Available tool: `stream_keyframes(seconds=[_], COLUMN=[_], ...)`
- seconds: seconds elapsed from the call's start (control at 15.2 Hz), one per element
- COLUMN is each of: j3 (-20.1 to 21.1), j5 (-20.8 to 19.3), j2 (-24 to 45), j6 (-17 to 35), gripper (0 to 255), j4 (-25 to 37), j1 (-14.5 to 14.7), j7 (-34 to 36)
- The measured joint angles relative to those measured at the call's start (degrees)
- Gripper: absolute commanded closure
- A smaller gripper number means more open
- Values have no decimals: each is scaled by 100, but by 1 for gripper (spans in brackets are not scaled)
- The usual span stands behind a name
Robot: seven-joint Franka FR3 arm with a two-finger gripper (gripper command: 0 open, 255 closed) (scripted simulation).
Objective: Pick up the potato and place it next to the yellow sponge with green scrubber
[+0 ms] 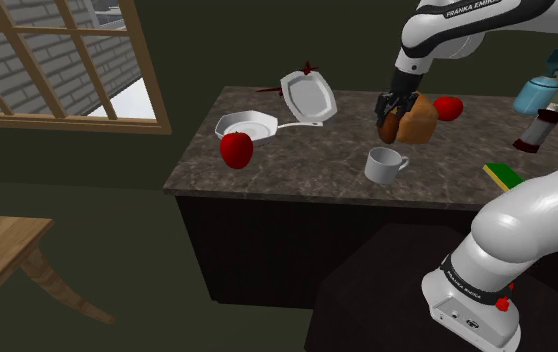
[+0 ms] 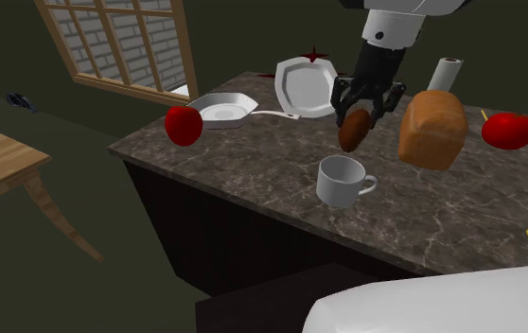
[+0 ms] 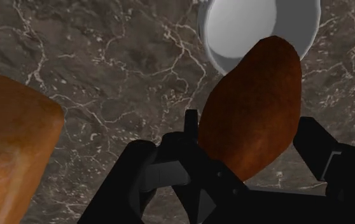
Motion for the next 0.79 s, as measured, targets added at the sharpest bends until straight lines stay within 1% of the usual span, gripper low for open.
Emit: stream_keyframes(seconds=[0.4,0.79], j3=[-602,-1254], j5=[-286,-480], j2=[-114,92], j6=[-128,-249], gripper=[255,255], j4=[-8,306], j1=[-387,-707], j7=[-813,-1696])
